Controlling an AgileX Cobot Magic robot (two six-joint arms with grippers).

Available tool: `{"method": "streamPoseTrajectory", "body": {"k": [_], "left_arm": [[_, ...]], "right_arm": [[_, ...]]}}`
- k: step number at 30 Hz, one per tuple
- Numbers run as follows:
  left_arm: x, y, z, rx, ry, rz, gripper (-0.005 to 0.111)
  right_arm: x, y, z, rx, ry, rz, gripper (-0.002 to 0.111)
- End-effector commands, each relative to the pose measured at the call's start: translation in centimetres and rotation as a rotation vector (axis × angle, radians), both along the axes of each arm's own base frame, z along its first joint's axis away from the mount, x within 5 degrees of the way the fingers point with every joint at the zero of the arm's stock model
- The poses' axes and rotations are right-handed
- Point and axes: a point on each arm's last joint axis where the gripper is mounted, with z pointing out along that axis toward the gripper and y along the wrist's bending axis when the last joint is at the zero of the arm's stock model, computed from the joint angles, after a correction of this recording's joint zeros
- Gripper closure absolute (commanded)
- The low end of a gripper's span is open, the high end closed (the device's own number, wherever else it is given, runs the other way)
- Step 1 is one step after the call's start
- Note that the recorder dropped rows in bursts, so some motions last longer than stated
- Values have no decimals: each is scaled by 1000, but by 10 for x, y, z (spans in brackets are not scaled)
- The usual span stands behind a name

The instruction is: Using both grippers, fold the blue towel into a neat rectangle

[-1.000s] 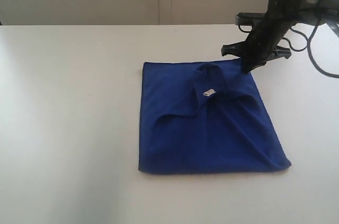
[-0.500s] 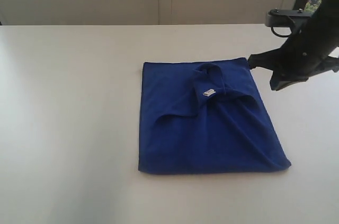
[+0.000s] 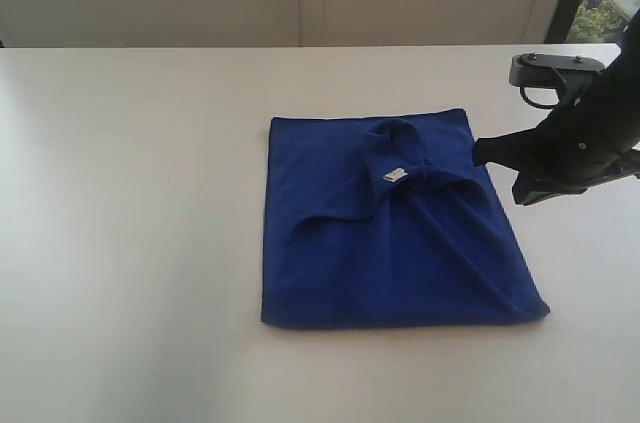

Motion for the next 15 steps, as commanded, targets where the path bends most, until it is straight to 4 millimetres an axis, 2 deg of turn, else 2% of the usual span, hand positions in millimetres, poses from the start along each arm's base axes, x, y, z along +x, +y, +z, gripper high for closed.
{"method": "streamPoseTrajectory", "body": {"k": [1, 8, 11, 15], "left_arm": [[-2, 0, 0, -6, -8, -1, 107], [2, -1, 4, -26, -65, 10, 107], [3, -7, 3, -135, -35, 11, 107], [22, -21, -1, -258, 27, -77, 107]], "right_arm": [[0, -3, 3, 1, -19, -3, 108], [1, -3, 3, 1, -24, -3, 108], [-1, -3, 3, -2, -13, 7, 108], [-2, -3, 3, -4, 7, 19, 108]]}}
